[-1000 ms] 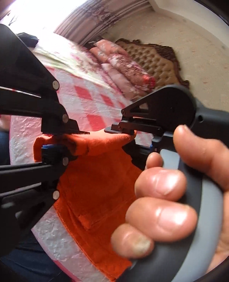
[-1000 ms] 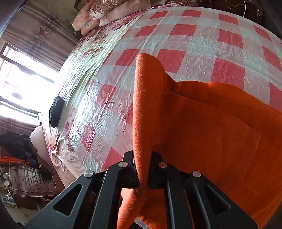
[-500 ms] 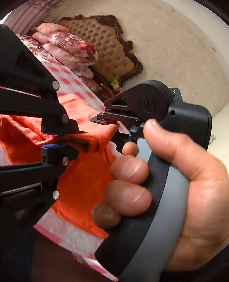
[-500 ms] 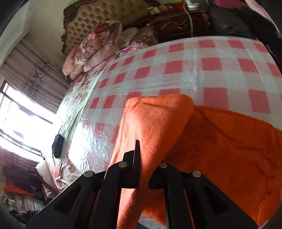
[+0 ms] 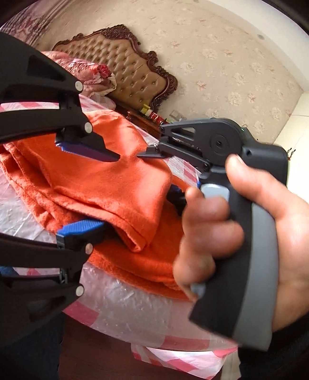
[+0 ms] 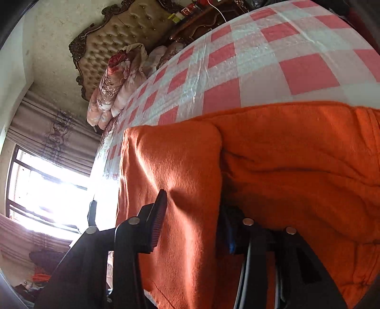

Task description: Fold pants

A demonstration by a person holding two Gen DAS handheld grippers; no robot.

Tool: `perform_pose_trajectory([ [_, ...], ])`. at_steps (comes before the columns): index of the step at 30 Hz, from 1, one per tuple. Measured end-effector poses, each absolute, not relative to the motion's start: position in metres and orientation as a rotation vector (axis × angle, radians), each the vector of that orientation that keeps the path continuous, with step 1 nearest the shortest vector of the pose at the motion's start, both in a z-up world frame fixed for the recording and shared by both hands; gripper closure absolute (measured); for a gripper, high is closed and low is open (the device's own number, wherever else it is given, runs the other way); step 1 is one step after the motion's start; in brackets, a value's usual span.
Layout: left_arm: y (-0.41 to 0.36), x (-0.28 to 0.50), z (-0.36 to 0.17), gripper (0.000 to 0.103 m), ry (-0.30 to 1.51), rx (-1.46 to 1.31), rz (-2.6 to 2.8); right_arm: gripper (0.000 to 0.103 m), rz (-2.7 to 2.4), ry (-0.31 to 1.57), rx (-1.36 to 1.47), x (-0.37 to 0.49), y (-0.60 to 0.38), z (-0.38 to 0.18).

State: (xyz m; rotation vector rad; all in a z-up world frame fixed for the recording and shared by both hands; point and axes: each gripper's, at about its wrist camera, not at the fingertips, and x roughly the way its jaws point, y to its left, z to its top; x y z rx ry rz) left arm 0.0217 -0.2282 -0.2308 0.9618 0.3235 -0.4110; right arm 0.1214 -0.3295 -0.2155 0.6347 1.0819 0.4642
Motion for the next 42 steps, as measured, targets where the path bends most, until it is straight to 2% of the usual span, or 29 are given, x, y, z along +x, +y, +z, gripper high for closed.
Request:
perform_pose_trajectory([
  [3,-0.237,0.019,-0.235,0.075,0.335,0.989,-0.426,0.056,0.449,1.08,0.622,0.135,-0.329,-0.212],
  [5,-0.24,0.02,-0.239,0.094,0.364,1.0,-0.453,0.056,0.441,1.09,0.631,0.146,-0.33,-0.213],
  [9,-0.24,0.021,-0.239,0.095,0.384,0.993,-0.459,0.057,0.418,1.079,0.59,0.164,-0.327,-0.207],
  [11,-0.24,0.022,-0.239,0.095,0.387,0.997,-0.461,0.076,0.362,1.019,0.52,0.166,-0.325,-0.195],
  [15,-0.24,0.025,-0.238,0.095,0.392,0.991,-0.464,0.079,0.308,0.939,0.432,0.158,-0.324,-0.188],
  [21,-0.244,0.017,-0.24,0.096,0.388,0.988,-0.461,0.068,0.285,1.024,0.489,0.154,-0.332,-0.207],
  [23,-0.249,0.005,-0.242,0.096,0.383,0.992,-0.459,0.044,0.302,1.033,0.497,0.148,-0.33,-0.206],
  [25,-0.249,0.005,-0.243,0.096,0.381,0.991,-0.458,0.033,0.293,1.04,0.472,0.14,-0.324,-0.203],
  [31,-0.242,0.002,-0.229,0.096,0.348,0.923,-0.445,0.033,0.237,1.066,0.364,0.127,-0.309,-0.203],
  [35,-0.228,0.002,-0.204,0.096,0.316,0.828,-0.414,0.033,0.243,1.078,0.383,0.122,-0.311,-0.201],
  [40,-0.224,-0.001,-0.198,0.096,0.322,0.812,-0.41,0.034,0.268,1.082,0.401,0.118,-0.311,-0.193],
  [42,-0.224,-0.003,-0.197,0.096,0.315,0.816,-0.418,0.04,0.276,1.088,0.399,0.117,-0.309,-0.193],
])
